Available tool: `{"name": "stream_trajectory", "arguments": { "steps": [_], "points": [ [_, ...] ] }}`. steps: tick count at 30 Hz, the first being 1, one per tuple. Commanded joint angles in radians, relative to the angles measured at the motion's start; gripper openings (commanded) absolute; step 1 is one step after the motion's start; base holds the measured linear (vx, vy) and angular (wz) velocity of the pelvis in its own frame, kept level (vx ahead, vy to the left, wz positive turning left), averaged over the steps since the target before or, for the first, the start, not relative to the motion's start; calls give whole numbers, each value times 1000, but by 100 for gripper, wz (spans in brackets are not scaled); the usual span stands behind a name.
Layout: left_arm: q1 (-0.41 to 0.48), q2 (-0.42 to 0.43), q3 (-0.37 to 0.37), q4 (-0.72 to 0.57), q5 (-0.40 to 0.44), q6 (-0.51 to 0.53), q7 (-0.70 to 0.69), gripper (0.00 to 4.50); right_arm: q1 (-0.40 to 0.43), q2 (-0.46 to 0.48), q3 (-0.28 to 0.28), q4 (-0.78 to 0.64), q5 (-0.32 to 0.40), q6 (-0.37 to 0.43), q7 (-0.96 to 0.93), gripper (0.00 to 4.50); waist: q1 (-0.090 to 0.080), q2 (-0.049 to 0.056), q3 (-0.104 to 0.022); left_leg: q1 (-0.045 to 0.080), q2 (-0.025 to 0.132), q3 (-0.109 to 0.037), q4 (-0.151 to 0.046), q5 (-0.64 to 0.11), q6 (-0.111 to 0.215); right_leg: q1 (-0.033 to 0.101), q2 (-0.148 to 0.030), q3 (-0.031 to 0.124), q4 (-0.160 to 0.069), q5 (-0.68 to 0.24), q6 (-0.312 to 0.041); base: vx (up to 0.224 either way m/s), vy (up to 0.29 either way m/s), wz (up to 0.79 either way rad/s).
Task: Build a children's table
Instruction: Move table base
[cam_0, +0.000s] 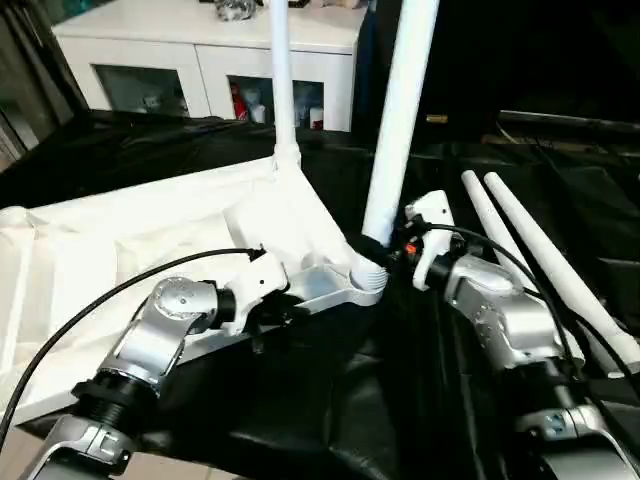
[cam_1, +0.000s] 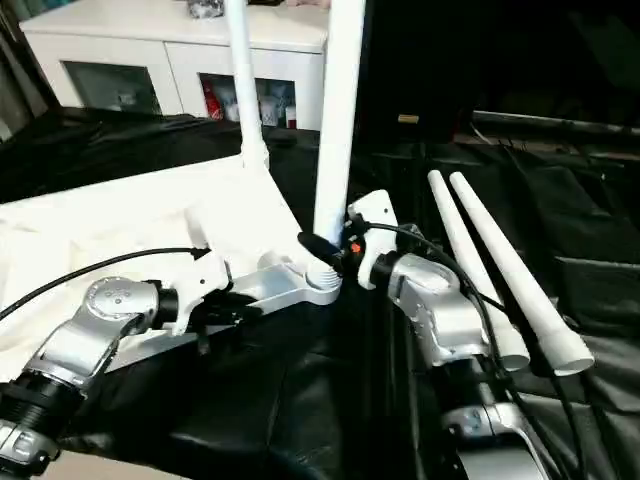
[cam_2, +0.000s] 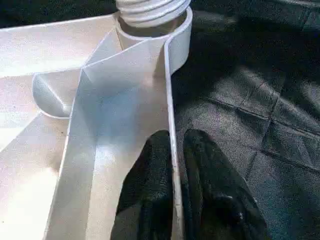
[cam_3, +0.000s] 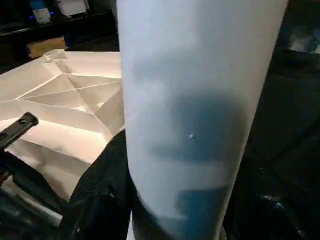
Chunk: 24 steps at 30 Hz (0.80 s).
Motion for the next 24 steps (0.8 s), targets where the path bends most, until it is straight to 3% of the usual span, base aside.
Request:
{"name": "stream_trajectory", "arguments": {
  "steps": [1,6,7,10,13,19,24],
  "points": [
    [-10,7,-4,32,19,-6,7,103,-22,0,4,5,-6,-21,12,189,-3,-6,-72,8,39,-8,-72,-131,37,53,-75,58,-69,-243,-165,0,0,0],
    [-15,17,-3,42,14,23,-9,104,-32,-1,7,30,-9,-37,23,189,-3,-13,-70,10,38,-8,-74,-151,26,55,-79,60,-71,-254,-168,0,0,0],
    [-16,19,-3,49,9,33,-12,74,-35,-1,7,36,-10,-40,26,189,-3,-15,-70,9,38,-8,-74,-152,25,56,-79,60,-72,-259,-168,0,0,0],
    [-22,15,2,65,4,41,-2,67,-42,0,7,50,-13,-49,33,189,-3,-15,-69,10,37,-8,-74,-159,22,56,-79,60,-75,-285,-160,0,0,0],
    [-23,15,6,67,-2,65,-4,31,-43,1,7,54,-13,-53,36,189,-5,-15,-69,10,38,-9,-75,-161,21,56,-79,59,-74,-287,-162,0,0,0],
    [-24,20,1,64,-20,89,-35,1,-45,4,9,76,-18,-65,44,189,-7,-12,-69,9,38,-10,-75,-166,21,56,-78,59,-76,-294,-162,0,0,0],
    [-23,28,-11,59,-18,91,-54,0,-58,12,8,115,-27,-76,49,189,-10,-8,-70,9,38,-10,-74,-161,23,57,-78,58,-72,-260,-182,0,0,0]
  ]
}}
